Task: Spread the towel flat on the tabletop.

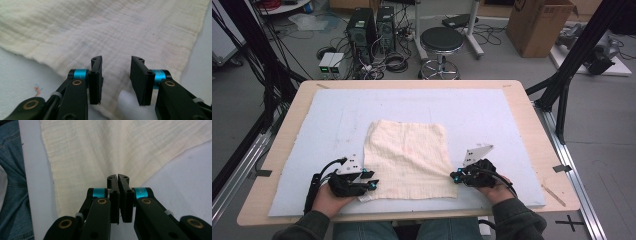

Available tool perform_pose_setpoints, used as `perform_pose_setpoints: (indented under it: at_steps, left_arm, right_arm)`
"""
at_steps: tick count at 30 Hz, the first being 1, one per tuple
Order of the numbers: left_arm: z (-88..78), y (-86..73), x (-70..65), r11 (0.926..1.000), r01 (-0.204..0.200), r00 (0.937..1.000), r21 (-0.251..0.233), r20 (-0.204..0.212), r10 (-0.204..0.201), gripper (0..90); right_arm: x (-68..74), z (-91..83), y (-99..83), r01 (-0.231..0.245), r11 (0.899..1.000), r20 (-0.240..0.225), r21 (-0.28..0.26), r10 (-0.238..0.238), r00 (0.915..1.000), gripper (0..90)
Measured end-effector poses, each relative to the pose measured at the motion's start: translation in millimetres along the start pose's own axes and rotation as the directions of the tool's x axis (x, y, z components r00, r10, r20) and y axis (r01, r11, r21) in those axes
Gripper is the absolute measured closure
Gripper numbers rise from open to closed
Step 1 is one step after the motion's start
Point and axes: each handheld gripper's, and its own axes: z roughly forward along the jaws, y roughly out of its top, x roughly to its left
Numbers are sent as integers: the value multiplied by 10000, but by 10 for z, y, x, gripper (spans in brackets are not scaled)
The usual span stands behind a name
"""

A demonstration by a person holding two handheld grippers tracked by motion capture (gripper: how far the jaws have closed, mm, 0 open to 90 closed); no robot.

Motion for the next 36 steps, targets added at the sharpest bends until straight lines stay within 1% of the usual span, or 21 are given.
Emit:
perform_pose_setpoints:
  at_steps: [4, 6, 9, 10, 11, 12, 14, 15, 18, 20, 22, 23, 25, 26, 28, 30, 31, 32, 34, 35, 36]
  left_arm:
    - [23, 20, -39, 9998, -213, 9997, 52, 119, 212, 612]
    - [23, 21, -54, 9997, -228, 9996, 71, 192, 227, 610]
    - [13, 14, -81, 9996, -248, 9992, 97, 314, 244, 606]
    - [7, 11, -91, 9996, -259, 9990, 112, 364, 255, 604]
    - [-2, 8, -99, 9996, -267, 9988, 128, 425, 261, 600]
    - [-10, 2, -112, 9996, -267, 9986, 98, 459, 262, 599]
    - [-31, -4, -125, 9993, -371, 9983, 74, 463, 367, 592]
    - [-39, -2, -128, 9994, -354, 9985, -2, 419, 354, 587]
    - [-61, 14, -122, 9994, -241, 9992, -247, 315, 249, 532]
    - [-70, 16, -117, 9988, -265, 9994, -415, 190, 273, 522]
    - [-81, 13, -103, 9984, -327, 9994, -453, 69, 331, 519]
    - [-84, 10, -89, 9984, -232, 9997, -513, -24, 231, 516]
    - [-86, 9, -53, 9983, -143, 9999, -561, -92, 138, 516]
    - [-86, 8, -41, 9982, -80, 9999, -594, -148, 71, 515]
    - [-95, 8, -18, 9983, -40, 9997, -585, -239, 26, 512]
    - [-100, 6, -1, 9979, -14, 9996, -653, -281, -4, 508]
    - [-105, 5, 6, 9976, 53, 9995, -695, -301, -74, 505]
    - [-110, 4, 13, 9973, 95, 9995, -733, -305, -117, 503]
    - [-119, 4, 34, 9969, 100, 9990, -779, -416, -133, 499]
    - [-121, 4, 45, 9967, 130, 9988, -798, -460, -167, 497]
    - [-120, 3, 55, 9966, 152, 9988, -809, -454, -189, 494]
  right_arm:
    - [42, -79, -76, -128, 9999, 50, -36, 128, 9999, 880]
    - [64, -97, -108, -173, 9998, -18, -90, 173, 9998, 880]
    - [83, -92, -129, -201, 9998, -47, 33, 201, 9998, 873]
    - [83, -84, -127, -219, 9998, -87, 19, 219, 9997, 852]
    - [78, -80, -120, -279, 9996, -79, -56, 278, 9996, 787]
    - [67, -80, -111, -455, 9988, -143, -154, 453, 9989, 739]
    - [41, -93, -79, -585, 9972, -251, -473, 573, 9980, 702]
    - [20, -100, -51, -614, 9965, -129, -572, 608, 9981, 667]
    - [-109, -94, 58, -834, 9935, 135, -780, 847, 9963, 646]
    - [-239, -62, 141, -1015, 9916, 378, -805, 1048, 9938, 639]
    - [-384, -19, 229, -1340, 9872, 730, -859, 1404, 9874, 624]
    - [-449, -3, 259, -1420, 9855, 811, -930, 1497, 9854, 623]
    - [-624, 55, 359, -1833, 9780, 1304, -994, 1954, 9720, 606]
    - [-704, 89, 400, -1905, 9764, 1461, -1022, 2041, 9680, 607]
    - [-855, 162, 471, -2139, 9724, 1946, -930, 2285, 9539, 601]
    - [-999, 235, 510, -2463, 9644, 2126, -962, 2616, 9415, 591]
    - [-1057, 272, 525, -2673, 9592, 2274, -924, 2817, 9322, 583]
    - [-1109, 311, 540, -2863, 9538, 2291, -912, 2998, 9261, 583]
    - [-1185, 389, 573, -2992, 9507, 2411, -818, 3101, 9196, 582]
    - [-1211, 427, 587, -2960, 9522, 2498, -758, 3056, 9188, 582]
    - [-1231, 465, 601, -3028, 9507, 2486, -666, 3097, 9178, 583]
